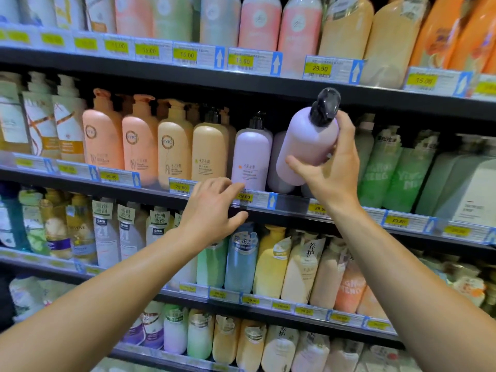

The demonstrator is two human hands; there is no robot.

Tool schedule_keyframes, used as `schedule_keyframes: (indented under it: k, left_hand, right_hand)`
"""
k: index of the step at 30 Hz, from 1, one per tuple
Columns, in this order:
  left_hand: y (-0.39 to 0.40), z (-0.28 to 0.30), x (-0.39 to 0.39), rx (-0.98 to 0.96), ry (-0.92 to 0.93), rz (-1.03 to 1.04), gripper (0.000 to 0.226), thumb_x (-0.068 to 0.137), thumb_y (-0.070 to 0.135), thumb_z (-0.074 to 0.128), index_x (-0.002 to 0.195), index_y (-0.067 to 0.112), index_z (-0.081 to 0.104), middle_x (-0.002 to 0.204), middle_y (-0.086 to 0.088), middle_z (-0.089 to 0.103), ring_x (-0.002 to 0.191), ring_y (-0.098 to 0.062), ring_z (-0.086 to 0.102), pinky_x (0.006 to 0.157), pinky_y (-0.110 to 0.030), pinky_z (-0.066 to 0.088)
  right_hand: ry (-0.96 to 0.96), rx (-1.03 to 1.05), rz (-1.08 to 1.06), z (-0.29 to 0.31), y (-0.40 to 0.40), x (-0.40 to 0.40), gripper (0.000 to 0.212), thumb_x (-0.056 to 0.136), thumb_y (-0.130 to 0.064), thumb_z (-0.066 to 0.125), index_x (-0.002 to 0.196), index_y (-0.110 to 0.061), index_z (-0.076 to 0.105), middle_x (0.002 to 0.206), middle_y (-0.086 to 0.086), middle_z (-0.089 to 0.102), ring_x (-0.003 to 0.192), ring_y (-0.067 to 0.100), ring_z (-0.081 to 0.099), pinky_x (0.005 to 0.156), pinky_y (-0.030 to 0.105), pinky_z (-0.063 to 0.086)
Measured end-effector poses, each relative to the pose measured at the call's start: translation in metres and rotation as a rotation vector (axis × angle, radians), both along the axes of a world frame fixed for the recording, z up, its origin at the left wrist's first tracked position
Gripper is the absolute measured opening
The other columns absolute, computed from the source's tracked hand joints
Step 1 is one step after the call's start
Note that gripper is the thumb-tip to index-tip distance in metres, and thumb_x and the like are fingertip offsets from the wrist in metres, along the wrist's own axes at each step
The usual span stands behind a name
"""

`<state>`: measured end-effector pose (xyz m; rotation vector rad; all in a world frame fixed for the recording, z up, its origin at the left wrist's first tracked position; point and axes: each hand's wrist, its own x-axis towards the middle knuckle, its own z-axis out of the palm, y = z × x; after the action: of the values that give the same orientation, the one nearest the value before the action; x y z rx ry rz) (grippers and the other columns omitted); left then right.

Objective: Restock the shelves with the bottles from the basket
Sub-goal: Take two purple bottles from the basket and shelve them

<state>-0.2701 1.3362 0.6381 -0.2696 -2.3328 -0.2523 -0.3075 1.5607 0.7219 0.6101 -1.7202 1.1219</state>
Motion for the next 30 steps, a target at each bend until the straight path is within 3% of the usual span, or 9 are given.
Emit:
schedule_keyframes:
  k: [4, 8, 16, 30]
  left_hand:
    - [-0.002, 0.000, -0.002, -0.033, 0.022, 0.015, 0.057, 0.081, 0.052, 0.057, 0.131, 0.025, 0.060, 0.115, -0.002, 0.058, 0.111, -0.029, 0.051, 0.104, -0.047, 0.033]
    - [-0.003, -0.004, -0.004, -0.057, 0.071, -0.009, 0.054, 0.081, 0.047, 0.061, 0.129, 0.022, 0.063, 0.112, -0.006, 0.059, 0.107, -0.033, 0.053, 0.100, -0.053, 0.037]
    - [-0.006, -0.010, -0.005, -0.089, 0.047, 0.026, 0.056, 0.081, 0.046, 0.066, 0.133, 0.028, 0.058, 0.122, -0.004, 0.057, 0.117, -0.028, 0.051, 0.103, -0.062, 0.033]
    - [-0.003, -0.006, 0.000, -0.066, -0.001, 0.041, 0.056, 0.083, 0.042, 0.067, 0.136, 0.029, 0.054, 0.129, -0.003, 0.054, 0.125, -0.028, 0.045, 0.111, -0.062, 0.024]
  right_hand:
    - [-0.128, 0.016, -0.008, -0.004, -0.002, -0.012, 0.097, 0.060, -0.029, 0.087, 0.144, -0.024, 0.040, 0.132, -0.010, 0.042, 0.120, 0.010, 0.049, 0.104, 0.036, 0.044]
    - [-0.237, 0.036, -0.029, -0.007, -0.008, -0.022, 0.097, 0.062, -0.029, 0.089, 0.142, -0.022, 0.036, 0.136, -0.005, 0.048, 0.121, 0.011, 0.047, 0.102, 0.024, 0.039]
    - [-0.434, 0.103, -0.106, -0.005, -0.021, -0.036, 0.084, 0.068, -0.040, 0.082, 0.138, -0.024, 0.040, 0.125, 0.006, 0.057, 0.114, 0.026, 0.055, 0.094, 0.041, 0.049]
    - [-0.540, 0.166, -0.027, -0.004, -0.020, -0.026, 0.095, 0.077, -0.035, 0.079, 0.150, -0.022, 0.020, 0.139, 0.010, 0.045, 0.120, 0.030, 0.051, 0.091, 0.041, 0.047]
